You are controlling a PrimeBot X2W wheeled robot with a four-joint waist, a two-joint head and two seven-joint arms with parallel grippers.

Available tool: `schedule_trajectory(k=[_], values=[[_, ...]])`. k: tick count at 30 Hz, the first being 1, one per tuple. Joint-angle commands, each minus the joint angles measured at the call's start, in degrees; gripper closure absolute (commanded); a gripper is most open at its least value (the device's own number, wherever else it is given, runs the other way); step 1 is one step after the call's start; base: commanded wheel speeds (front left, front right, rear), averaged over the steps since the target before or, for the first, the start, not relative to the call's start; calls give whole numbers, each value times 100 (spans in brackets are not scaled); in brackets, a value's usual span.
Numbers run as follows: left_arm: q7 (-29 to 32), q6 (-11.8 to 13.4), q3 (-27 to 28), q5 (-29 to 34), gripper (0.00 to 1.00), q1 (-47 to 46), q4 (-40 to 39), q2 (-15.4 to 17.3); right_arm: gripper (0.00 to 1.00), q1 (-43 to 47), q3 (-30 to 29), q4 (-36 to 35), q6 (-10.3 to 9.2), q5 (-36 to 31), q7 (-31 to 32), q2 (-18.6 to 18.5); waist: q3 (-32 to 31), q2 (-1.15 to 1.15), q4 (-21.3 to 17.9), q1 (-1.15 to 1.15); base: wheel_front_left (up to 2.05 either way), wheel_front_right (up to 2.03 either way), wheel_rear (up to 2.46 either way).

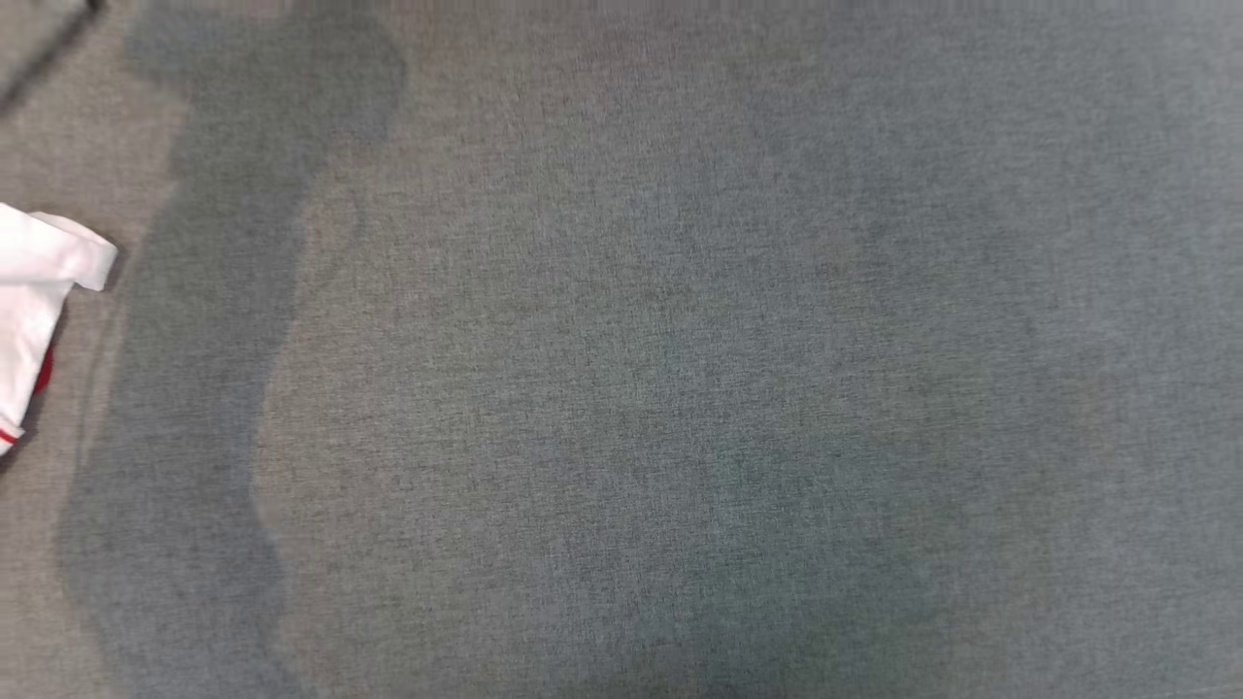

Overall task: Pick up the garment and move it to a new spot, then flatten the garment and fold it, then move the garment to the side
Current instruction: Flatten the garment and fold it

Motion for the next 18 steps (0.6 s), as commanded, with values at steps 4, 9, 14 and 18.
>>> schedule_trajectory(k=[4,9,14,18], values=[[63,-3,-461,-423,100,834,-451,413,100,732,369,-289,-1,249,201,-313,-583,0,9,-1,0,0,0],[223,-3,-974,-1013,100,1860,-1206,918,100,1668,815,-755,-1,615,619,-646,-1244,0,-56,-1,0,0,0],[217,-4,-1299,-1430,100,2826,-1926,1351,100,2487,1184,-1097,-1,820,988,-985,-1866,0,-142,-1,0,0,0],[207,-4,-1498,-1683,100,3519,-2445,1643,100,3094,1345,-1509,-1,976,1176,-1299,-2272,0,-188,-1,0,0,0]])
